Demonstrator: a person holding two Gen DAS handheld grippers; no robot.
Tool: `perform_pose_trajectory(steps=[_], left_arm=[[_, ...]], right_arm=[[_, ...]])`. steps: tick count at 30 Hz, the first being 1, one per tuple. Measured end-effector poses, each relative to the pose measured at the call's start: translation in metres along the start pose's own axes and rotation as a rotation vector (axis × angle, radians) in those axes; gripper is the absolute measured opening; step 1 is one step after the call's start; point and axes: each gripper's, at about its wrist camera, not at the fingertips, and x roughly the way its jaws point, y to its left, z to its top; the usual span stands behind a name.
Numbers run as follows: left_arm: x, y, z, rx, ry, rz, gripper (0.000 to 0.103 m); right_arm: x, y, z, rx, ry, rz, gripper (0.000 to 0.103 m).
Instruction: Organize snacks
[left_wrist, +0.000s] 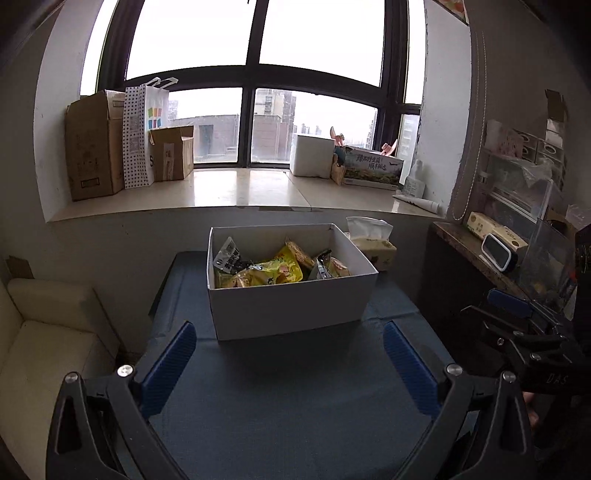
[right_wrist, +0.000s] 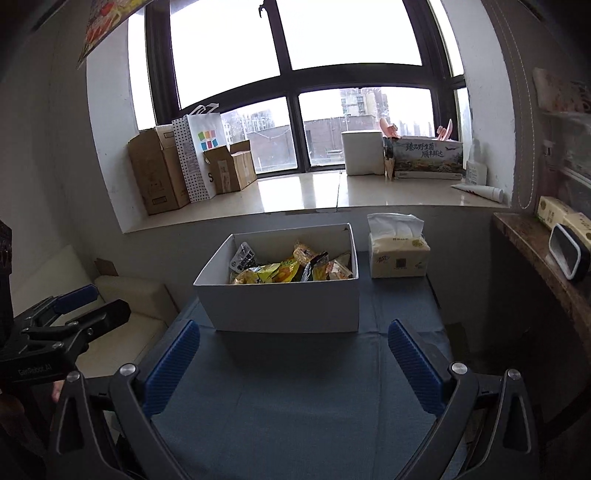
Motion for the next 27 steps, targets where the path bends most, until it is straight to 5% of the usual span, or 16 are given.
perform_pose_trajectory(steps=[27], left_arm=[[0.007, 0.006, -0.001, -0.018, 0.034, 0.004, 0.103]], right_arm=[[-0.004, 0.011, -0.005, -0.028, 0.007, -0.002, 0.103]])
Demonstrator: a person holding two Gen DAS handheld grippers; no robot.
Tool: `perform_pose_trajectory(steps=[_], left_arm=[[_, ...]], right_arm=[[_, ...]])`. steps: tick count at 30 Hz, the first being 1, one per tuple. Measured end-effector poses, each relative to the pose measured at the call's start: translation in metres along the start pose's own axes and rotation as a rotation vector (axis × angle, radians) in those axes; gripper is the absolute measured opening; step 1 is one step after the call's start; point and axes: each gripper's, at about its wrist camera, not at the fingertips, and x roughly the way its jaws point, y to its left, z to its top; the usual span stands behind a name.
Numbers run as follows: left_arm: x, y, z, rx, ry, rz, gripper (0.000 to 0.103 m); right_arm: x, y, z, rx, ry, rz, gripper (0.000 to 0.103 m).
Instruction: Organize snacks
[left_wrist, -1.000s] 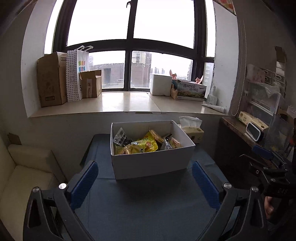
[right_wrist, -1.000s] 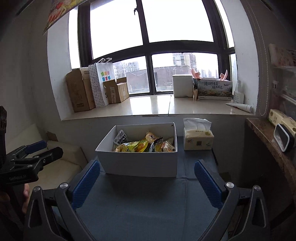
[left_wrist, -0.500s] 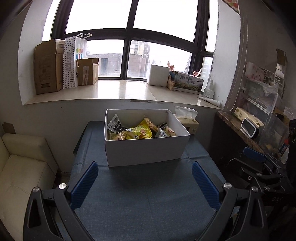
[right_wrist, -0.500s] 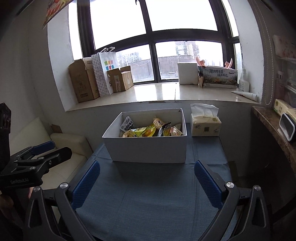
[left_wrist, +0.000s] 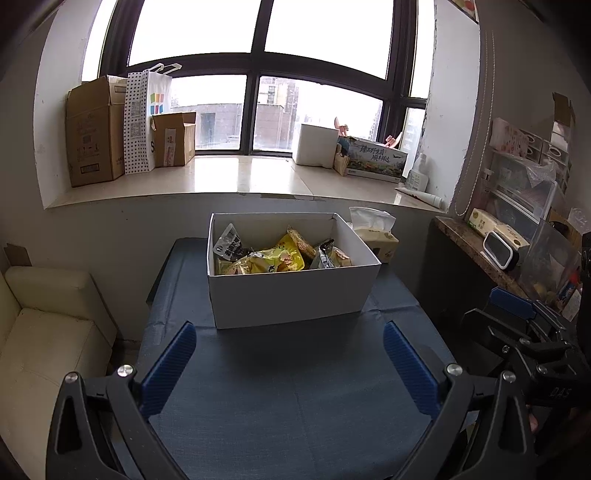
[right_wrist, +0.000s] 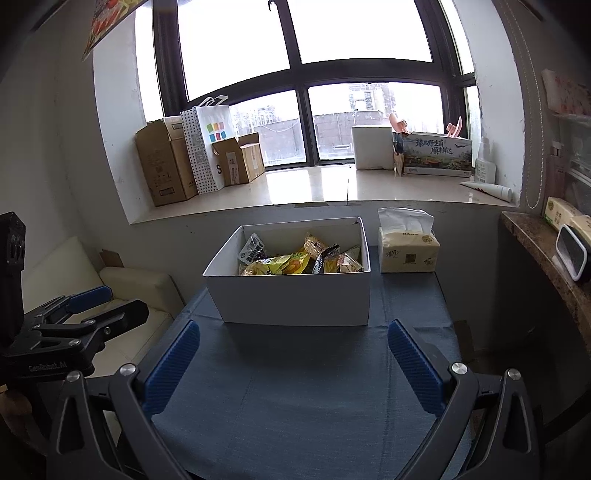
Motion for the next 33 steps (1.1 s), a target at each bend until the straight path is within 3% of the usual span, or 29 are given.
perform_pose_trajectory(steps=[33], left_arm=[[0.0015, -0.0028, -0.0035, 0.004, 0.006, -0.009, 0.103]], right_arm=[[0.001, -0.0004, -0.0016, 0.012, 0.01, 0.015, 0.103]])
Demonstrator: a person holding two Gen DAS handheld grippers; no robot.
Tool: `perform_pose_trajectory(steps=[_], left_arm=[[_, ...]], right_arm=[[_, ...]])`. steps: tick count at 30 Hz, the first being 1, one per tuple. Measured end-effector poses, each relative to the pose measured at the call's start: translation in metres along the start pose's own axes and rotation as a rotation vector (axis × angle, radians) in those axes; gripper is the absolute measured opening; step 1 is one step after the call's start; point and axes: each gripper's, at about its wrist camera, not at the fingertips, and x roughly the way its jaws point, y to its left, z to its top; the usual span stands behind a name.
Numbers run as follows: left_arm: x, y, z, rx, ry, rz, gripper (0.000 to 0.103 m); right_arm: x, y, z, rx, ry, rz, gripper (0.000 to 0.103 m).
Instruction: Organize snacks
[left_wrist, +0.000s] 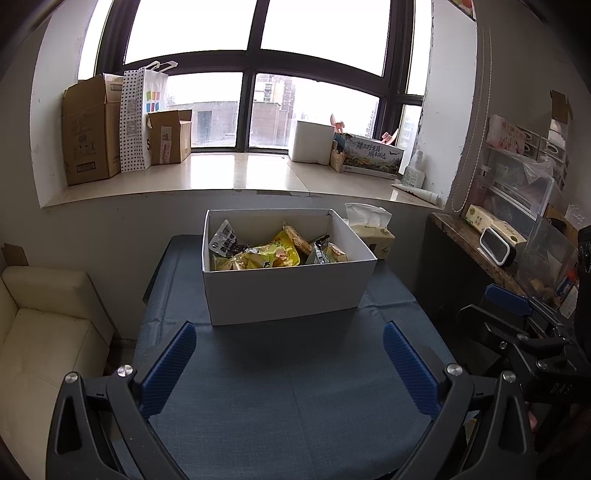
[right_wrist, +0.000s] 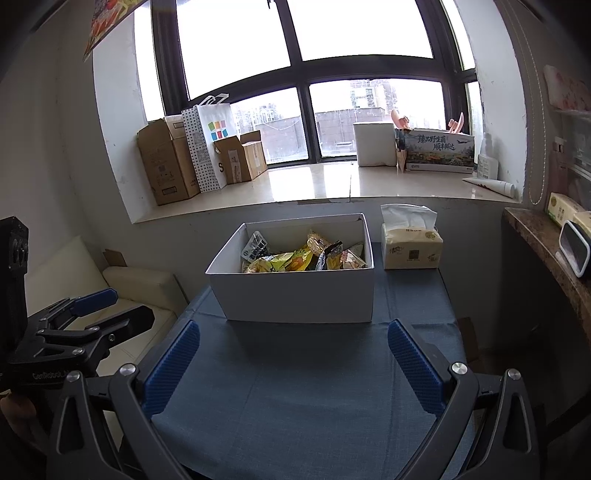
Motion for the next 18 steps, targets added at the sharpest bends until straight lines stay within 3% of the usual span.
perform_pose_trajectory(steps=[18], left_arm=[[-0.0023, -0.002, -0.0018, 0.01, -0.002, 0.003, 0.103]], right_arm=[[0.0025, 0.0018, -0.0015, -0.001, 0.008, 0.002, 0.103]])
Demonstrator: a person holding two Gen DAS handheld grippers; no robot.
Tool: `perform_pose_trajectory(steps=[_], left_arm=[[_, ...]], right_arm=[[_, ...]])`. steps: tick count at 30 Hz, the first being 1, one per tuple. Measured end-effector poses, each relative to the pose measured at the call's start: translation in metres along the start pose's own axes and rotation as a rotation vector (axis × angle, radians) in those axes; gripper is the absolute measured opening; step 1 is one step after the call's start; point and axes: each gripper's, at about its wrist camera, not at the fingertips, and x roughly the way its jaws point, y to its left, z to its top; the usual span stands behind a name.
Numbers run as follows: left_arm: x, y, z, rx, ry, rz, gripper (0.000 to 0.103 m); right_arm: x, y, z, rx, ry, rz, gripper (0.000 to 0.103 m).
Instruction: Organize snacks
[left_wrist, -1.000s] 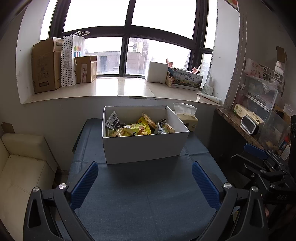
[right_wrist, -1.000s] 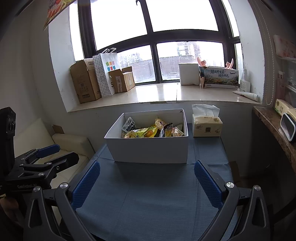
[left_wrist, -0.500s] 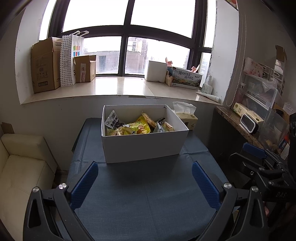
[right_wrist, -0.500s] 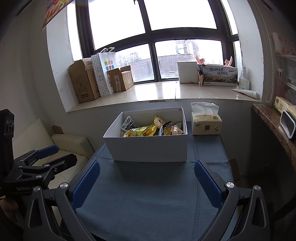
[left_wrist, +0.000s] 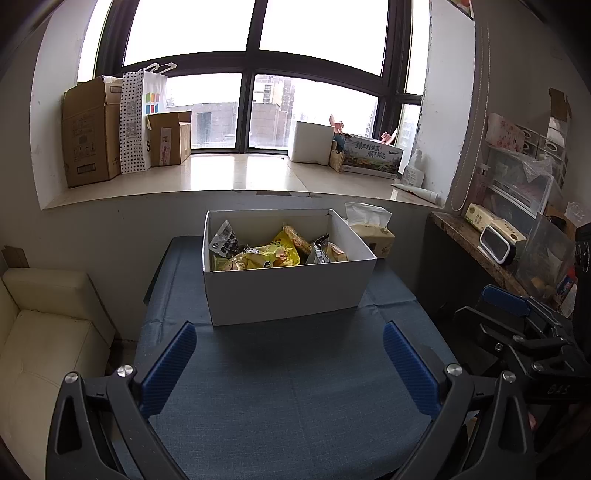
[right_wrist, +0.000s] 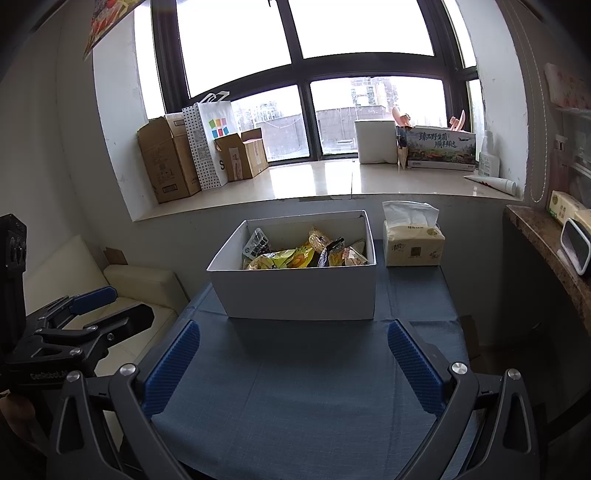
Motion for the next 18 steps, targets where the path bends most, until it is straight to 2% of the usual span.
perform_pose_trajectory(steps=[18], left_arm=[[0.0022, -0.001, -0.001, 0.008, -0.005, 0.007, 0.103]], right_arm=[[0.0027, 0.001, -0.0033, -0.001, 0.01, 0.001, 0.103]])
